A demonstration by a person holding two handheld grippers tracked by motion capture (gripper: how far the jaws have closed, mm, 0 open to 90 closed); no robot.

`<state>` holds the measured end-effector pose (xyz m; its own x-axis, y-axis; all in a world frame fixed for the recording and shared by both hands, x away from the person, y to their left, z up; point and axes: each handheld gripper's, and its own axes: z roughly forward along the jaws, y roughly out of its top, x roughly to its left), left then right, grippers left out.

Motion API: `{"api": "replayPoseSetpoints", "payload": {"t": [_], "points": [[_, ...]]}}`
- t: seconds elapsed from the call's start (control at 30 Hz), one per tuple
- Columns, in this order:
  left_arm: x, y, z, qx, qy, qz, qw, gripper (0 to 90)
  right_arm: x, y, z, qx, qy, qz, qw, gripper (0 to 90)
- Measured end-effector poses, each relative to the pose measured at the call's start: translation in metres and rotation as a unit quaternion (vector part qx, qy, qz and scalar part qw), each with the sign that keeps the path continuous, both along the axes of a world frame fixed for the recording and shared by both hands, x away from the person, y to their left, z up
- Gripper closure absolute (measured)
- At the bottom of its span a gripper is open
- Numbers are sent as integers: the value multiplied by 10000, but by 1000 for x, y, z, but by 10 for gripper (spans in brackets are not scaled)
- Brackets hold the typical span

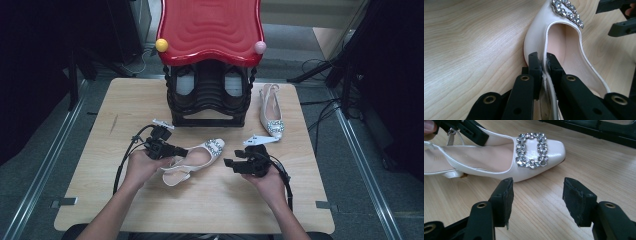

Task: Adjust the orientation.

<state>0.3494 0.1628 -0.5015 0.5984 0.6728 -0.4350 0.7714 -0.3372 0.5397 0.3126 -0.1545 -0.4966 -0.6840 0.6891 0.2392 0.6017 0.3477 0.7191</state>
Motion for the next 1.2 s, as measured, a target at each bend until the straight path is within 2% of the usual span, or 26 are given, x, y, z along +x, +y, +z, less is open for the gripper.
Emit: {"api": "replayPoseSetpoints", "payload": {"t": [0.23, 0.3, 0.4, 0.5, 0.57, 0.63, 0.7, 0.77, 0.93, 1.1, 1.2], "points": [[3, -2, -5, 179, -15, 3, 9998, 826, 1, 0, -3, -60, -23, -103, 9999, 429], [2, -2, -4, 184, -71, -15, 9998, 801, 1, 0, -4, -73, -63, -107, 9999, 436], [1, -4, -1, 344, -146, -76, 9993, 720, 2, 1, -5, -71, -90, -111, 9999, 444], [-1, -4, 3, 296, -175, -92, 9994, 620, 2, 4, -7, -70, -120, -88, 9999, 454], [-1, -3, 5, 193, -156, -137, 9996, 583, 1, 6, -8, -65, -142, -86, 9998, 473], [-3, -2, 8, 229, -196, -143, 9994, 567, 1, 7, -9, -72, -188, -84, 9998, 497], [-4, 0, 13, 275, -282, -177, 9991, 549, 1, 9, -10, -73, -186, -67, 9998, 532], [-6, 3, 18, 209, -338, -176, 9991, 532, 1, 10, -11, -36, -206, -81, 9997, 577], [-8, 14, 29, 132, -557, -31, 9984, 519, 0, 17, -16, -65, -194, 37, 9998, 735], [-7, 26, 32, 125, -564, 35, 9983, 513, -1, 25, -19, -92, -203, 154, 9996, 880], [-8, 32, 34, 96, -575, 123, 9982, 506, -1, 28, -20, -83, -183, 212, 9996, 900]]}}
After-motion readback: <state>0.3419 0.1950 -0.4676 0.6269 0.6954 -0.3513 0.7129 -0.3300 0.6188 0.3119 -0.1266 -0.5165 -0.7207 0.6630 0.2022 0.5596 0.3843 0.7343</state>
